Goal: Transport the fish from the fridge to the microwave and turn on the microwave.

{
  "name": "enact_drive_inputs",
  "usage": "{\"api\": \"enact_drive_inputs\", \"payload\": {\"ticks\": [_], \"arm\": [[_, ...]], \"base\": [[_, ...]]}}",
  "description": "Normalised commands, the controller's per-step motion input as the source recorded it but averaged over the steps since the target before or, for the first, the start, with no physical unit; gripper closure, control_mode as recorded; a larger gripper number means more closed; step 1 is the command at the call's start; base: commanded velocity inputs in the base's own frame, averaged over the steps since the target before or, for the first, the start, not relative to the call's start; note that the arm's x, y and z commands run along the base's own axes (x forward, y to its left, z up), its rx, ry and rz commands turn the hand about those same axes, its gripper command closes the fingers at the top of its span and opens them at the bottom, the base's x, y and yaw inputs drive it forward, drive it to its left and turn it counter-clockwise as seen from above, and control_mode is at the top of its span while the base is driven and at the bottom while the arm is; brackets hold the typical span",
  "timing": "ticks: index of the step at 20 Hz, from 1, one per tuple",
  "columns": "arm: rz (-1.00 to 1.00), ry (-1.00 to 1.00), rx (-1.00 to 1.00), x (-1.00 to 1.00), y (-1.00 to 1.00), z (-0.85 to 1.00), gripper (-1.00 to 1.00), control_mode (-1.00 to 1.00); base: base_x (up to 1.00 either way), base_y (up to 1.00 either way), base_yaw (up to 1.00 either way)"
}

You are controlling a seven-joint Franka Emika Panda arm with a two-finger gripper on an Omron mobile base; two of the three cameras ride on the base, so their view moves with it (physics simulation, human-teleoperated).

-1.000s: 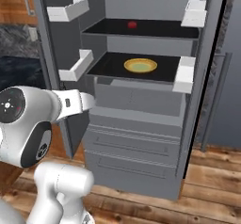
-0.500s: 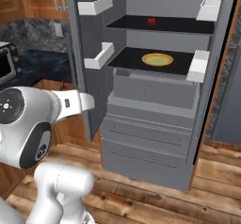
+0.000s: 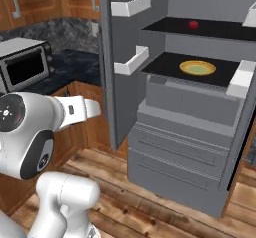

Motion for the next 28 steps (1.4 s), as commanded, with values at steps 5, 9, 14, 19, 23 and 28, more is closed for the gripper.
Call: {"api": "enact_drive_inputs", "payload": {"ticks": [5,9,14,19,23,28], "arm": [[0.0,0.0,0.0,0.0,0.0,0.0,1.0,1.0],[0.0,0.0,0.0,0.0,0.0,0.0,1.0,1.0],[0.0,0.0,0.0,0.0,0.0,0.0,1.0,1.0],[0.0,0.0,0.0,0.0,0.0,0.0,1.0,1.0],[0.0,0.0,0.0,0.0,0.0,0.0,1.0,1.0],[0.0,0.0,0.0,0.0,0.0,0.0,1.0,1.0]], "base": [[-0.08,0.29,0.37],[-0.13,0.22,0.41],[-0.09,0.16,0.45],[-0.01,0.12,0.49],[0.0,0.04,0.51],[0.0,0.0,0.53]]}}
